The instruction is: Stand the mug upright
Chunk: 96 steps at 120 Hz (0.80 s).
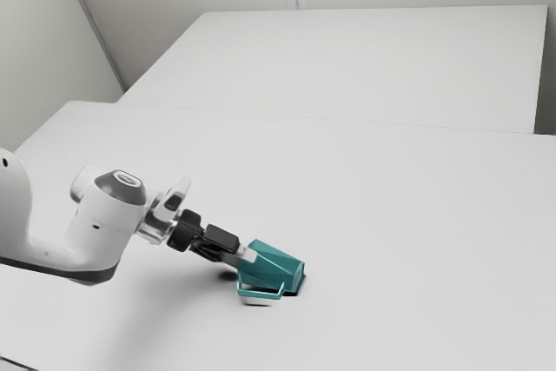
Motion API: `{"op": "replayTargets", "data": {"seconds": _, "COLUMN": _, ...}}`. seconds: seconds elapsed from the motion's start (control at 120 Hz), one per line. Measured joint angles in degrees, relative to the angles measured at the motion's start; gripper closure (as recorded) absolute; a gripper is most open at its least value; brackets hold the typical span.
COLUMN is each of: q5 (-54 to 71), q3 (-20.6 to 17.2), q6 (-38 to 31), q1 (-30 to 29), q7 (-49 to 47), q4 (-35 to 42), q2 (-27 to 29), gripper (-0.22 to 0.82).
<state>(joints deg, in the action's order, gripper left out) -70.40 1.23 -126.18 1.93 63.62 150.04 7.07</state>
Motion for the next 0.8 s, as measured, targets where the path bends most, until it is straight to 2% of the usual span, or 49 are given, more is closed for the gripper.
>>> {"op": "replayTargets", "data": {"seconds": 0.592, "q5": -3.1, "q3": 0.0, "q6": -1.6, "q1": 3.9, "q7": 3.6, "q4": -0.2, "q2": -1.6, "gripper": 0.03}}
{"op": "replayTargets", "data": {"seconds": 0.675, "q5": -3.2, "q3": 0.0, "q6": -1.7, "q1": 4.0, "q7": 3.8, "q4": -0.3, "q2": -1.6, "gripper": 0.10}}
{"op": "replayTargets", "data": {"seconds": 0.8, "q5": -3.4, "q3": 0.0, "q6": -2.0, "q1": 4.0, "q7": 4.2, "q4": -0.3, "q2": -1.6, "gripper": 0.26}}
